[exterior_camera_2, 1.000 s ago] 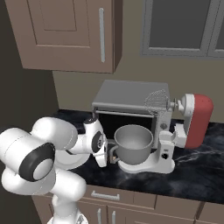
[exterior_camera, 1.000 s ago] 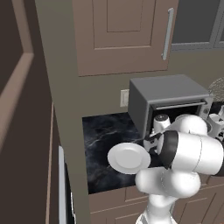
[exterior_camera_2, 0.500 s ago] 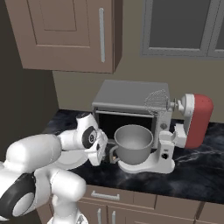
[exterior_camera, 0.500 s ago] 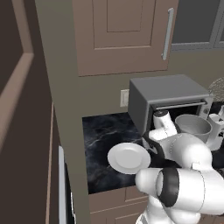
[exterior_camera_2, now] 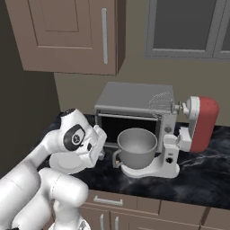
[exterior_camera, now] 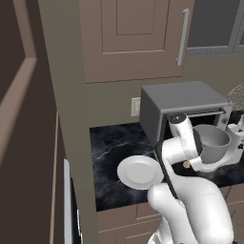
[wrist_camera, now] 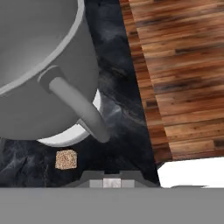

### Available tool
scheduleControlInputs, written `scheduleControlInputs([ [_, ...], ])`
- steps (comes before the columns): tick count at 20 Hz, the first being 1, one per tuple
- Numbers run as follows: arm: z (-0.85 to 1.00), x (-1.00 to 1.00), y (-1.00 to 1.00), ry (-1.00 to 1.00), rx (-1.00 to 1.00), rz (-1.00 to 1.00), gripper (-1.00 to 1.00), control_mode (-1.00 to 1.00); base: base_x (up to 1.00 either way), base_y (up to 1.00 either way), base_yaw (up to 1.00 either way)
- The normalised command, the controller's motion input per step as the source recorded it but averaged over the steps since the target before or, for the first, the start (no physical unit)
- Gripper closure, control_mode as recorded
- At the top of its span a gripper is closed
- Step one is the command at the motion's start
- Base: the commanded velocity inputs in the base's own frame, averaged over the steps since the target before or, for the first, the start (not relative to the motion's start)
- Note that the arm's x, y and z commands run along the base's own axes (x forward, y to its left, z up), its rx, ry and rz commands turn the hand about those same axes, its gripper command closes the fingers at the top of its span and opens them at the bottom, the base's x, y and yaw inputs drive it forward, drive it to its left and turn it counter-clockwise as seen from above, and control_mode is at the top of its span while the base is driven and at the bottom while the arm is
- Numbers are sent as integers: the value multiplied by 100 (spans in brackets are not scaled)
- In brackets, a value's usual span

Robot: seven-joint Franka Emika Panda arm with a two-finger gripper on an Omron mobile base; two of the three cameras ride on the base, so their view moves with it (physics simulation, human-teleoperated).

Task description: Add butter and sugar cubes to the stand mixer bowl and then turn on the stand mixer to begin making frosting.

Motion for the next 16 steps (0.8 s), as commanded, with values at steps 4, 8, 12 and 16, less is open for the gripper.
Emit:
scheduleControlInputs([
  [4, 86, -38, 3, -7, -10, -1, 100, -100, 0, 0, 0],
  [8, 86, -31, 7, -7, -9, 0, 100, -100, 0, 0, 0],
  [12, 80, -19, 3, -5, -7, 0, 100, -100, 0, 0, 0],
  [16, 55, 0, 0, -1, -3, 0, 100, -100, 0, 0, 0],
])
